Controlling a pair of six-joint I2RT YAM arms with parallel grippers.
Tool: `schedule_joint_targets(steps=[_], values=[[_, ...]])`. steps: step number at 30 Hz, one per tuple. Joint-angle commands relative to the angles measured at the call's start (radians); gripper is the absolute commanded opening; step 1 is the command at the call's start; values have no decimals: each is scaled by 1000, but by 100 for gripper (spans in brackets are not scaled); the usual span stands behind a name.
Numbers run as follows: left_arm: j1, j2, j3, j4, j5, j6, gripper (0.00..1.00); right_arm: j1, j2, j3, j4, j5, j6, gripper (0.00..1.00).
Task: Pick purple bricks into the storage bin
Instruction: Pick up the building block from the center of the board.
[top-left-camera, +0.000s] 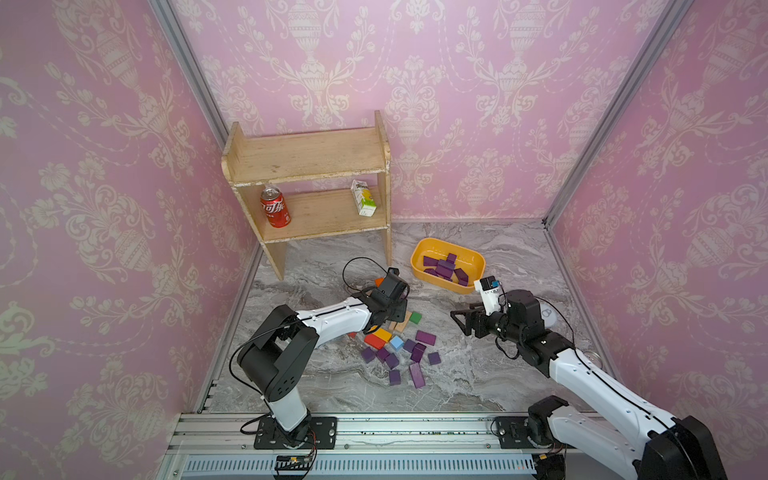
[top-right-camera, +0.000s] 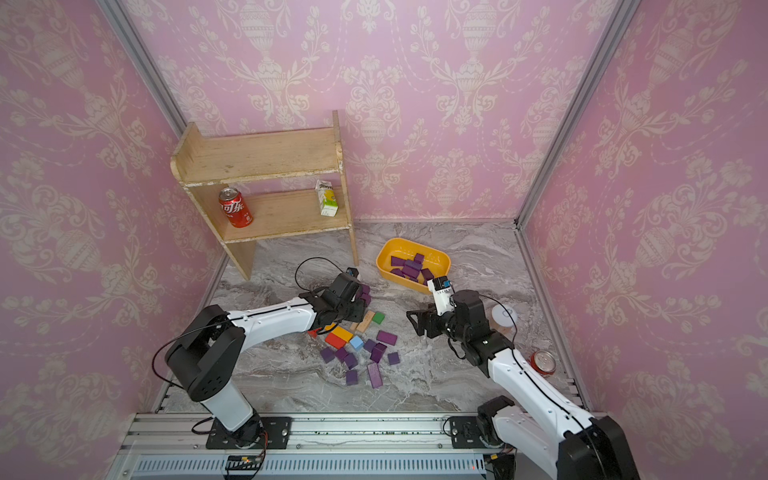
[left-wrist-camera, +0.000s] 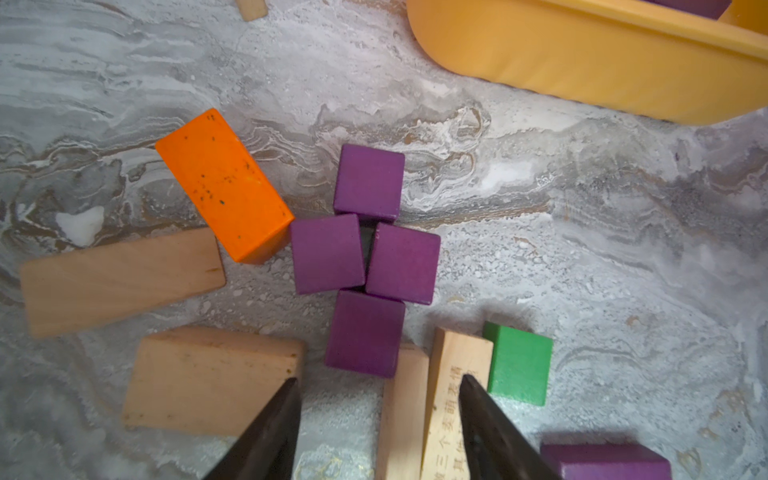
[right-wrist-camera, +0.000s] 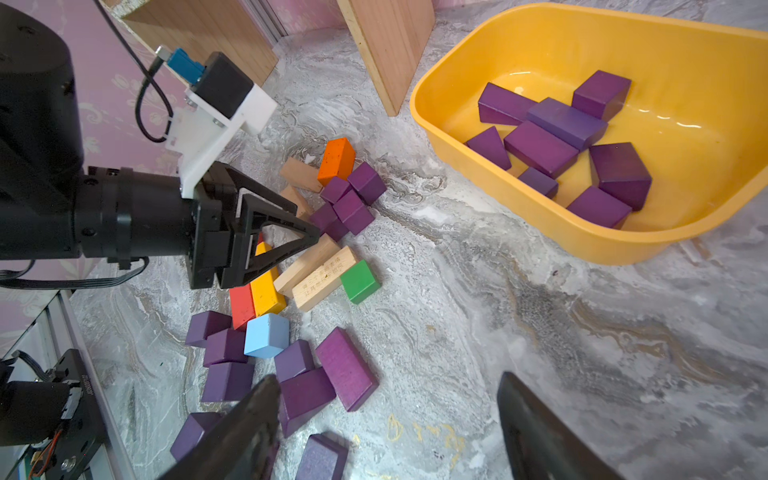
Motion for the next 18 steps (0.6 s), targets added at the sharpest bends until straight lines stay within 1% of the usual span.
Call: schedule_joint_targets(steps=[1,6,12,18], values=[[-5,19,39,-36,-37,30,62,3,7,-21,40,-29,15,84],[-5,43,59,-38,-33,45,58,6,16,-23,46,-27,19,84],[-6,60,80,-52,-57,54,49,5,30,-24,48,-22,22,84],[-6,79,92,-64,-83,61,47,5,34,-24,49,-19,25,84]])
